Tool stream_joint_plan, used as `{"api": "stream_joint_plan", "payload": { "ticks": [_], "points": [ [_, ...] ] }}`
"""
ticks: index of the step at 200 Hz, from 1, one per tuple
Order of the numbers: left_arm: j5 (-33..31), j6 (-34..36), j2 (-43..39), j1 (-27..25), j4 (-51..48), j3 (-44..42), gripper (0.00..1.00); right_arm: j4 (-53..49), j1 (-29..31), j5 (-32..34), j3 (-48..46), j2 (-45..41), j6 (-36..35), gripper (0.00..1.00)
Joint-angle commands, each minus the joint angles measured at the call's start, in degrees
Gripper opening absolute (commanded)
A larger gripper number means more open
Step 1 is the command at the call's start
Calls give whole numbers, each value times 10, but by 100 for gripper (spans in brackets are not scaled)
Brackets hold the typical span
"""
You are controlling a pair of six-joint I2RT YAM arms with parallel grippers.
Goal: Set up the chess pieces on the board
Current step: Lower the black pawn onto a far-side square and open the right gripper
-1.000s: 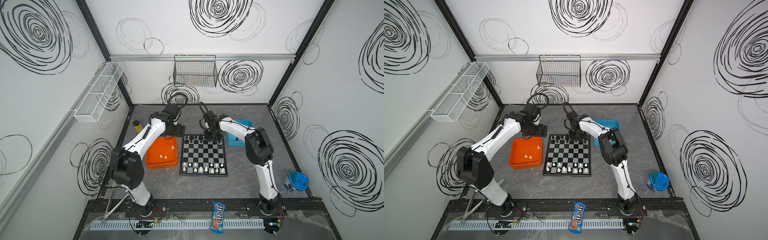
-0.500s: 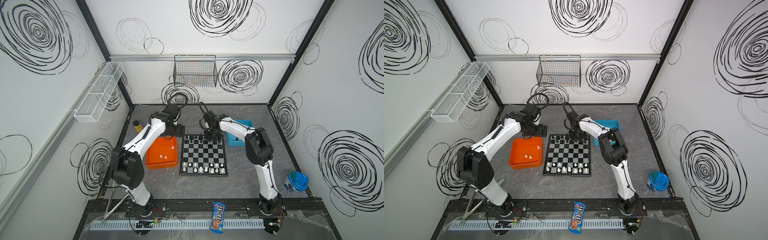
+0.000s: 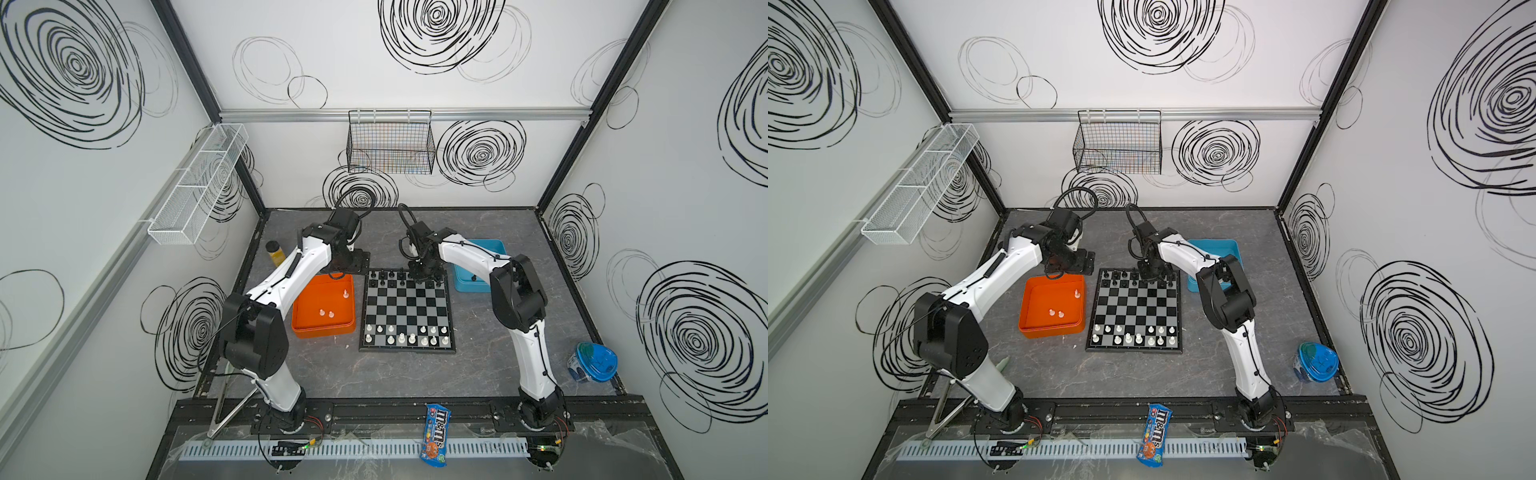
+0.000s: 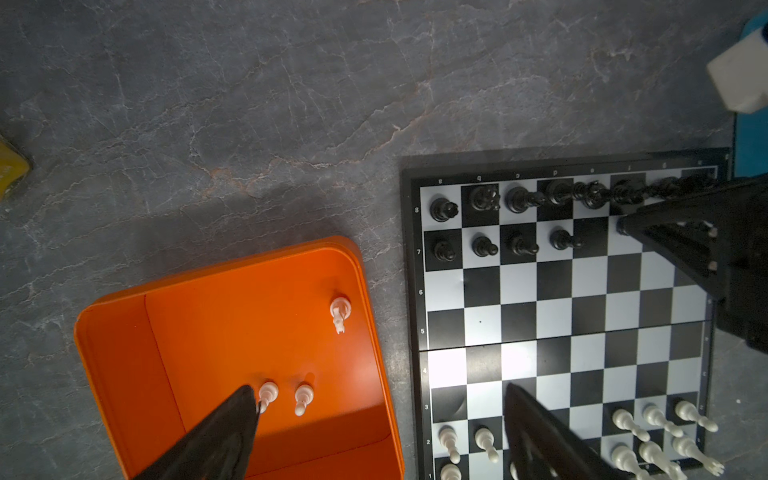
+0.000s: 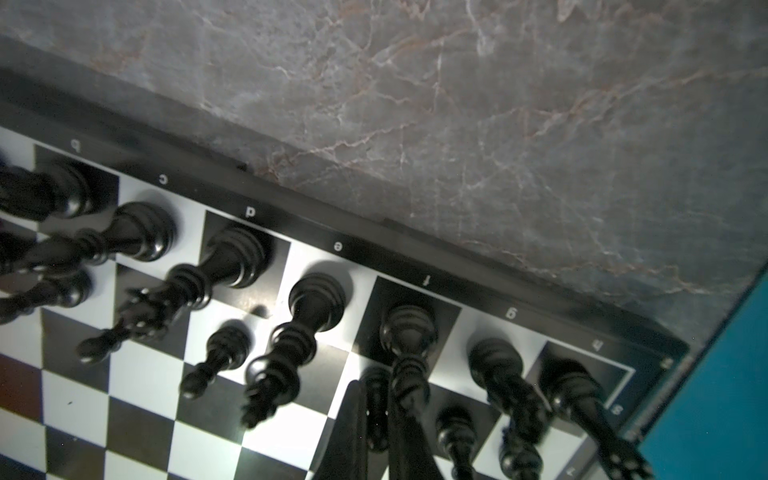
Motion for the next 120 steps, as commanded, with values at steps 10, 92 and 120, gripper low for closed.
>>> {"api": "stream_joint_plan", "payload": {
  "ticks": [10, 92, 120],
  "points": [
    [4, 3, -8, 5, 8, -8, 95, -22, 6, 15, 0, -27, 0, 9],
    [3, 0, -16, 5, 10, -14, 95, -18, 12, 19, -15, -51, 5, 9],
    [3, 0, -19, 3, 11, -15, 95, -10, 11, 17, -27, -50, 5, 9]
  ]
}}
